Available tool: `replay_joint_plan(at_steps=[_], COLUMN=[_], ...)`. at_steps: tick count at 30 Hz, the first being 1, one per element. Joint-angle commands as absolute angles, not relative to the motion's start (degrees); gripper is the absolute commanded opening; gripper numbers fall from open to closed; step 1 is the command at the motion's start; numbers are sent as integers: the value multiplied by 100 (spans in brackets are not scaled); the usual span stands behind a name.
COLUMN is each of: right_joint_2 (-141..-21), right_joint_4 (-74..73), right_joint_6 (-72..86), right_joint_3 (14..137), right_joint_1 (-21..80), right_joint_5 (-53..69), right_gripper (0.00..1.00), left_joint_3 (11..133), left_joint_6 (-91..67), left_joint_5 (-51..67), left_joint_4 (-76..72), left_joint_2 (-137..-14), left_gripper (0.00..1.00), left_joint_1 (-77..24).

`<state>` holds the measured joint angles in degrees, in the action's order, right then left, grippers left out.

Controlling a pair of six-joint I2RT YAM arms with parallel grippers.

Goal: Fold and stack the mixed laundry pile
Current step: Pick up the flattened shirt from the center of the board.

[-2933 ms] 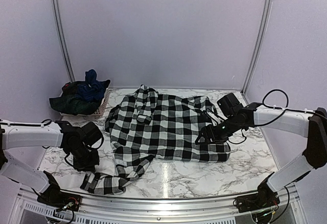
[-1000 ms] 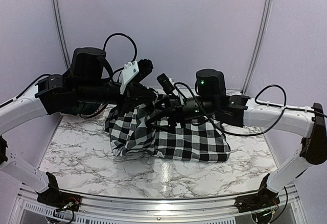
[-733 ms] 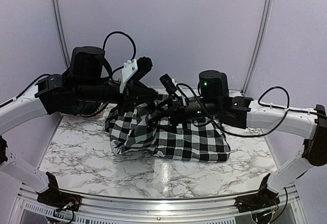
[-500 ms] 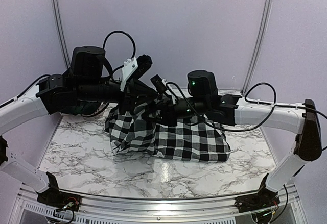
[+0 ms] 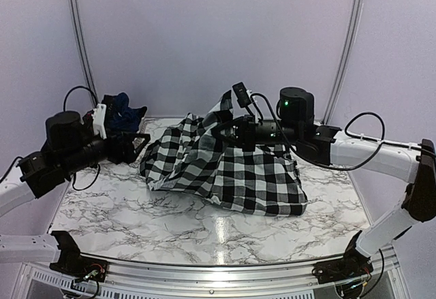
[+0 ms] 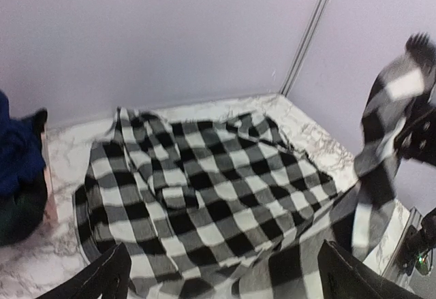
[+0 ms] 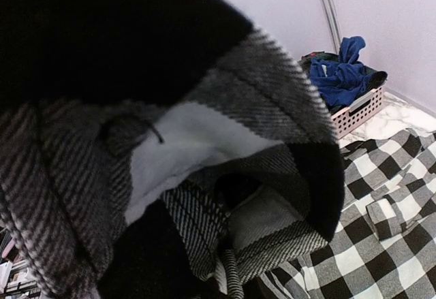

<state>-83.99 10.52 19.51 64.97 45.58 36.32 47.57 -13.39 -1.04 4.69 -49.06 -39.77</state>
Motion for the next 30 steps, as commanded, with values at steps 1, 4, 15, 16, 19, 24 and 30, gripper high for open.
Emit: replay_joint_plan(at_steps=[1, 4, 15, 16, 19, 24, 30], right_joint_2=[-8398, -8514, -8876, -8942, -9058, -9069, -9023], right_joint_4=[1366, 1309, 1040, 956, 841, 765, 704], right_joint_6=[2058, 2022, 1686, 1622, 1442, 1294, 1233], right_joint_3=[6647, 6818, 7388, 7477, 7689, 7823, 7868], right_joint_1=[4369, 4353, 4407, 4434, 4477, 4474, 4461], right_joint_5=[3637, 3782, 3942, 3946, 3991, 3977, 4012], right_gripper=[0, 0, 0, 0, 1, 1, 4], left_joint_3=[3847, 3655, 5658, 5831, 6321, 6612, 6566], left_joint_6=[-1804, -1631, -1141, -1165, -1313, -1312, -1275], left_joint_5=[291, 866, 2128, 2223, 2416, 2589, 2945], left_joint_4=[321, -397, -719, -773, -811, -882, -1053], left_joint_2=[-4830, -4851, -6818, -7025, -7511, -7893, -7928], left_gripper=[99, 99, 99, 99, 99, 88, 40], left_joint_1=[-3937, -3946, -4358, -4387, -4424, -4422, -4359])
